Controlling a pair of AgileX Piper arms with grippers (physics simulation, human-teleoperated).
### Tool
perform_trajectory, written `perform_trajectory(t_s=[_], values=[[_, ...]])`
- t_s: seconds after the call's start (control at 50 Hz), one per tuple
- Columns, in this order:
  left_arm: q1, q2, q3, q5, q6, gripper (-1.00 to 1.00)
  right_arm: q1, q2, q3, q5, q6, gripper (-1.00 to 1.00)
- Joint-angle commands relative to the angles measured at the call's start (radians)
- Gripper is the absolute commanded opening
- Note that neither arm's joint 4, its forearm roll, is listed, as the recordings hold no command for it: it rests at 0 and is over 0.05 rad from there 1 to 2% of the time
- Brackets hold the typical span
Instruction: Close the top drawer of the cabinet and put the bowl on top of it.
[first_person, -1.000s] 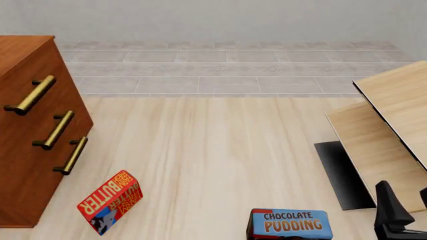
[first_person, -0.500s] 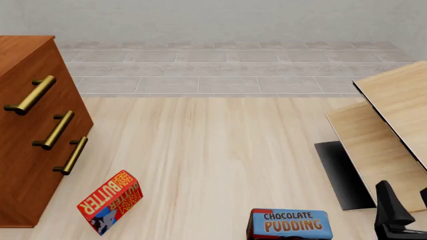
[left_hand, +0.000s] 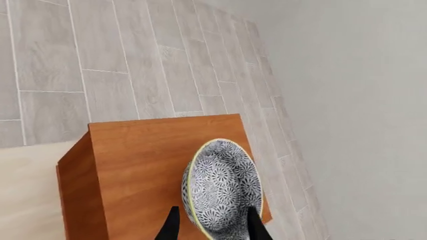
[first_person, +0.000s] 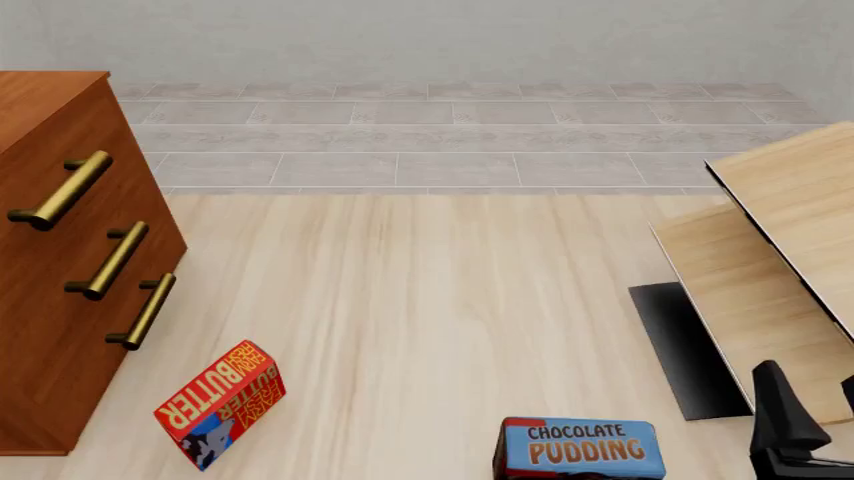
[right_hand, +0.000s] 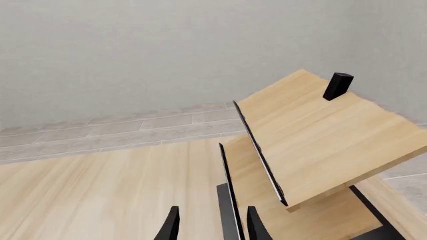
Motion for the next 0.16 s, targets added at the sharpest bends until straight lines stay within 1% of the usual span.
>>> perform_trajectory(t_s=[0.02,0.12,0.14,0.16], values=[[-0.016,-0.012,-0.118,0.000,0.063,1.00,0.000,0.000,-0.003,0.003,0.000,1.00],[-0.012,-0.016,-0.185,0.000,0.077,1.00,0.000,0.000,0.001,-0.001,0.001,1.00],[-0.004,-0.021,-0.182,-0.001,0.073,1.00,0.000,0.000,-0.001,0.002,0.001,1.00],[0.009,-0.023,-0.211,-0.004,0.085,1.00,-0.001,0.000,0.001,0.000,0.004,1.00]])
